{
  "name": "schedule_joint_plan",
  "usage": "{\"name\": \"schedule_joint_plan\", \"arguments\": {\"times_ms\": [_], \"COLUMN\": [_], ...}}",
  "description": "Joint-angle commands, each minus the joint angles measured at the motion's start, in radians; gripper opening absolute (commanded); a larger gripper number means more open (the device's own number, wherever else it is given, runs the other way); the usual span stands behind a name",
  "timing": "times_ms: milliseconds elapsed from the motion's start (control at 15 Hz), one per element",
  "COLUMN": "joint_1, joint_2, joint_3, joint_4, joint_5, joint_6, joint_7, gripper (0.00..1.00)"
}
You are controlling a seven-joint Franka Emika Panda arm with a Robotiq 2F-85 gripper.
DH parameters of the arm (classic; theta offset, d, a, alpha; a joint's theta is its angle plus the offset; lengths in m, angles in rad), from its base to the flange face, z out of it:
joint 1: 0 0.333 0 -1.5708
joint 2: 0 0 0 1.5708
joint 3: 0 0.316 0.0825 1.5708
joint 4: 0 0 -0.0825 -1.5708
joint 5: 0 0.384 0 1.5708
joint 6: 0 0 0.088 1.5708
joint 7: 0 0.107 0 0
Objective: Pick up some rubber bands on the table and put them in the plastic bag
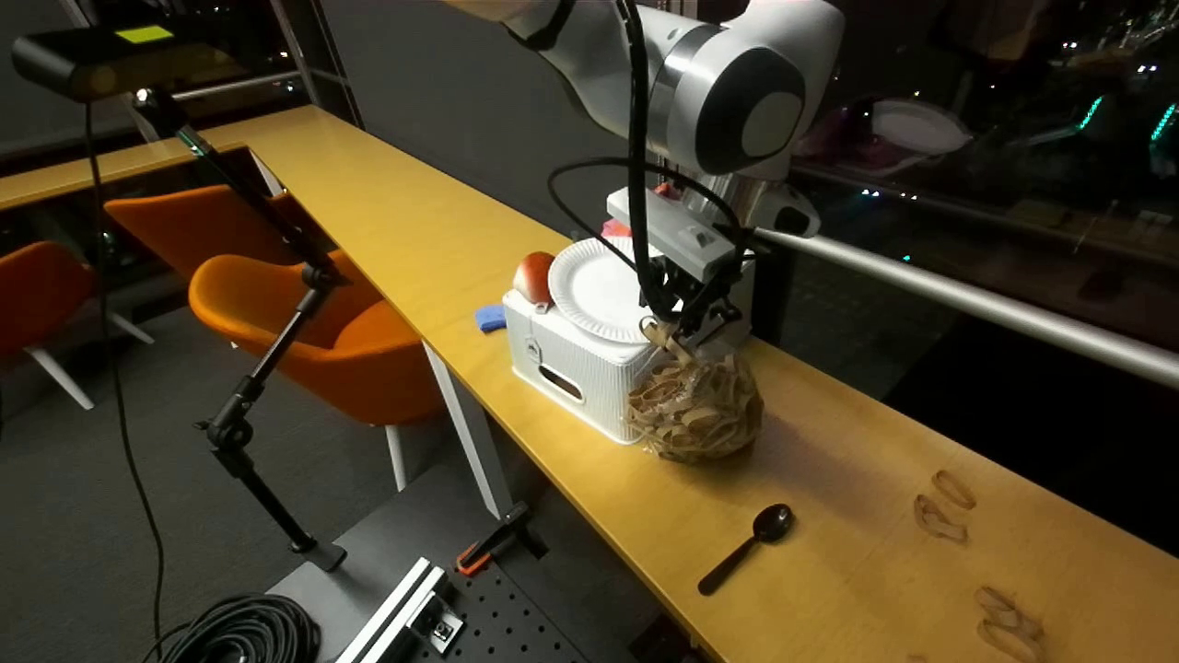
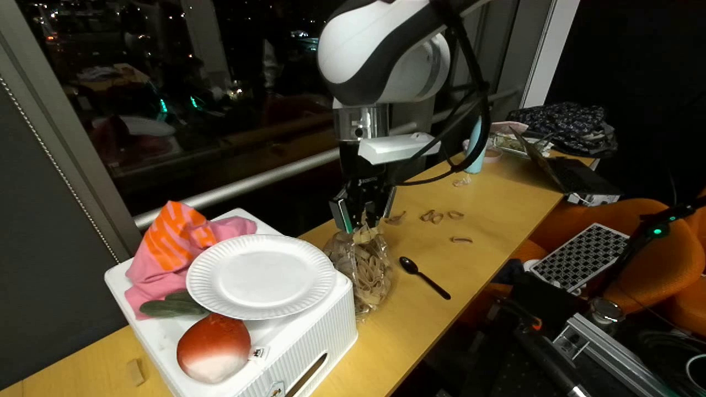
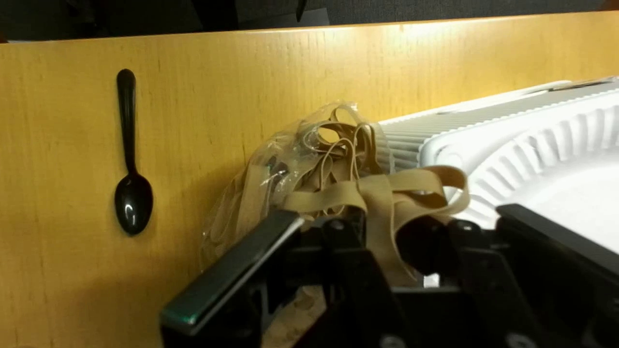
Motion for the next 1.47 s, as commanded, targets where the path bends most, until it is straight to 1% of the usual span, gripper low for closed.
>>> {"name": "schedule_joint_plan", "arguments": {"times_ms": [0, 533, 800, 1067, 1200, 1400], "joint_1": [-0.015, -0.029, -0.031, -0.032, -0.035, -0.036], "joint_2": [0.044, 0.071, 0.055, 0.028, 0.029, 0.051], "joint_3": [0.006, -0.019, -0.022, -0.033, -0.047, -0.062], "joint_4": [0.045, 0.030, 0.011, -0.033, -0.044, -0.029], "joint_5": [0.051, 0.022, 0.023, 0.010, -0.008, -0.031], "joint_6": [-0.041, -0.046, -0.074, -0.096, -0.084, -0.057], "joint_7": [-0.036, -0.021, -0.015, -0.005, -0.010, -0.013], "gripper": [0.03, 0.03, 0.03, 0.03, 0.03, 0.03]}}
